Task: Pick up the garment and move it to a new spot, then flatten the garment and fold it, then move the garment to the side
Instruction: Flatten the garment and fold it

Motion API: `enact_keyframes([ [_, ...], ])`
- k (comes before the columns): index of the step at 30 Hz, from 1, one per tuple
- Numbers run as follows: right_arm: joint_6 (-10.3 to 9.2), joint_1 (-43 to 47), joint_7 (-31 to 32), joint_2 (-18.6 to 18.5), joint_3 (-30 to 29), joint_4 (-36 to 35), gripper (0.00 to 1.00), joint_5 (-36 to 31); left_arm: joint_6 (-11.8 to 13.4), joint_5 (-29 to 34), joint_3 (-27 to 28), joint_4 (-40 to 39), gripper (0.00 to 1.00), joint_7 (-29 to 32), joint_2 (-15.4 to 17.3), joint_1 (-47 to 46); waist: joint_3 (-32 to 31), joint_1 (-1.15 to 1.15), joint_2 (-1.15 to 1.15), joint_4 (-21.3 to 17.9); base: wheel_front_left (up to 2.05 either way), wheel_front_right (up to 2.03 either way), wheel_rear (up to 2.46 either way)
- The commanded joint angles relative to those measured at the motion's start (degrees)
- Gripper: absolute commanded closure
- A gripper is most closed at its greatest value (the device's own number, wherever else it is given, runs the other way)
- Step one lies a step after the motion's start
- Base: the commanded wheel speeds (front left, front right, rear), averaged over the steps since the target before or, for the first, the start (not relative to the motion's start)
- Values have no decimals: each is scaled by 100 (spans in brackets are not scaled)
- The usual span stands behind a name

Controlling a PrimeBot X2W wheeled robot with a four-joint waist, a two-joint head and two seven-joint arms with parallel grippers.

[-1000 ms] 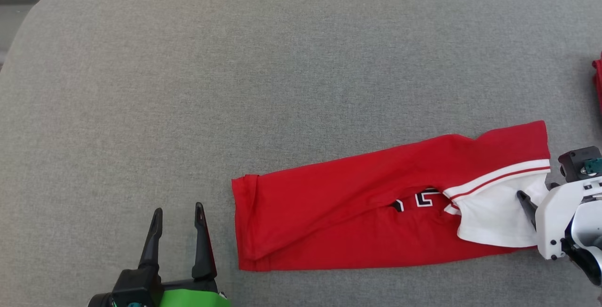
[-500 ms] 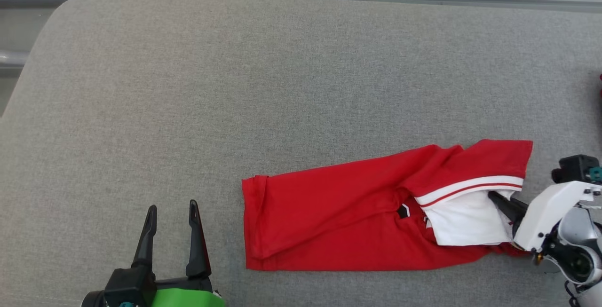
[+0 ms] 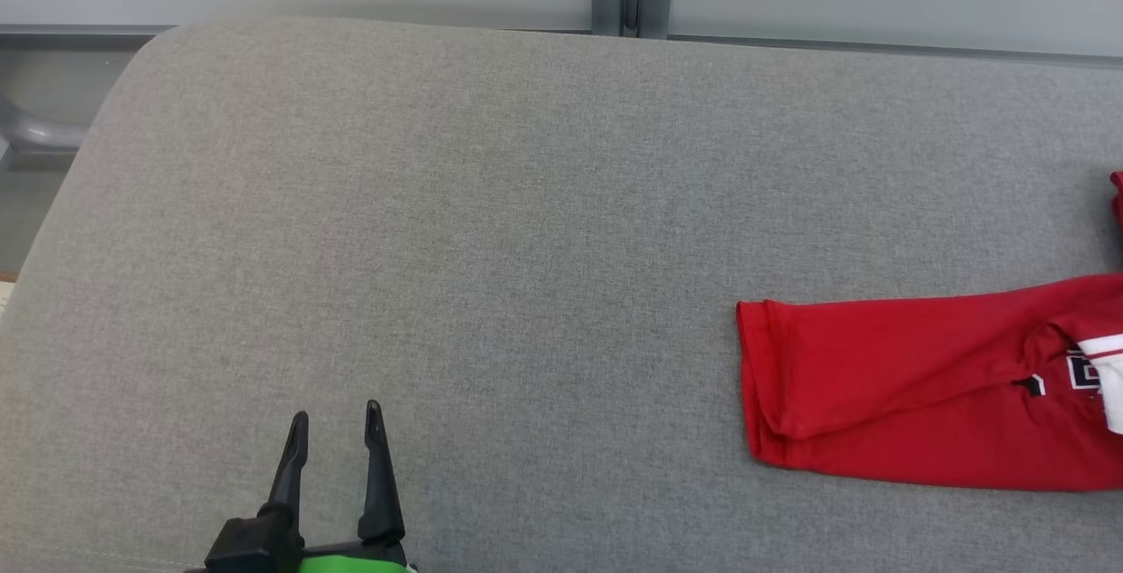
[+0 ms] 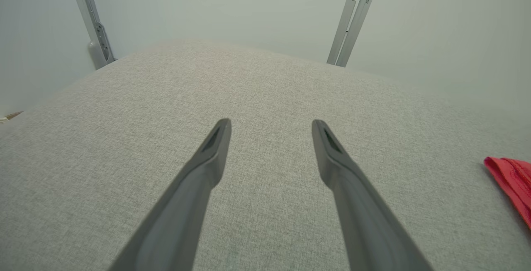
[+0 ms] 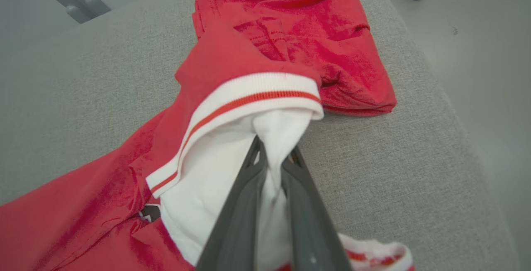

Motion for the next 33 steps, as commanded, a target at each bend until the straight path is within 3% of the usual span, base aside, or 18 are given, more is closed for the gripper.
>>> enact_keyframes([
  [1, 2, 18, 81, 41, 29, -225, 100, -47, 3, -14, 14, 25, 0, -27, 4, 120, -66, 0, 0, 13, 0, 0, 0],
  [4, 2, 93, 397, 207, 343, -904, 100, -24, -8, -66, -11, 47, 0, -27, 3, 110, -76, 0, 0, -32, 0, 0, 0],
  [9, 2, 191, 730, 845, 1366, -2124, 100, 40, -6, -92, -93, 91, 0, -27, 4, 16, -2, 0, 0, -83, 0, 0, 0],
  [12, 2, 226, 726, 1257, 1896, -2478, 100, -13, 48, -46, -164, 205, 0, -27, 5, -18, 35, 0, 0, -93, 0, 0, 0],
  [20, 2, -12, 266, 2141, 2497, -2428, 100, -235, 123, 113, -228, 487, 0, -28, 5, -111, 121, 0, 0, -96, 0, 0, 0],
  [32, 2, -115, 29, 2593, 2607, -2145, 100, -608, 166, -25, -278, 642, 0, -27, 4, -146, 102, 0, 0, -172, 0, 0, 0],
  [33, 2, -130, 11, 2617, 2600, -2123, 96, -643, 159, -24, -276, 646, 0, -27, 5, -157, 114, 0, 0, -181, 0, 0, 0],
])
